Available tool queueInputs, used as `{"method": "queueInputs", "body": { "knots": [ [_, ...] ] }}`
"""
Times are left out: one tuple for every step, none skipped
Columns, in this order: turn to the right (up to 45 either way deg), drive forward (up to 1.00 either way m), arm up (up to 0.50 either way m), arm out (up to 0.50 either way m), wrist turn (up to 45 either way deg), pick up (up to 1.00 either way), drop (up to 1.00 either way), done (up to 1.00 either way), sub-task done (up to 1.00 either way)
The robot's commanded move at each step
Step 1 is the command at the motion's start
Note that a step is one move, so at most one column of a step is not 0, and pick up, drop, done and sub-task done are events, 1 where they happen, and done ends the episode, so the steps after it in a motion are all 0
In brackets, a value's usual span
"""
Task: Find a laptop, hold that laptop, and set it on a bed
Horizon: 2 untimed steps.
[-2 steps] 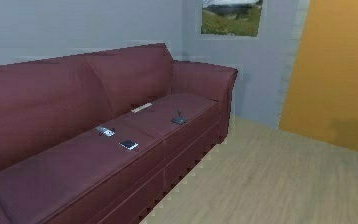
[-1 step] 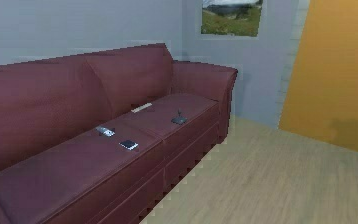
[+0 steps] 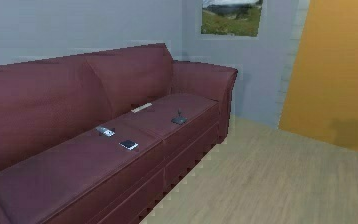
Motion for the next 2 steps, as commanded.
{"method": "queueInputs", "body": {
  "knots": [
    [0.0,0.0,0.0,0.0,0.0,1.0,0.0,0.0,0.0],
    [0.0,0.0,0.1,0.0,0.0,0.0,0.0,0.0,0.0]
  ]
}}
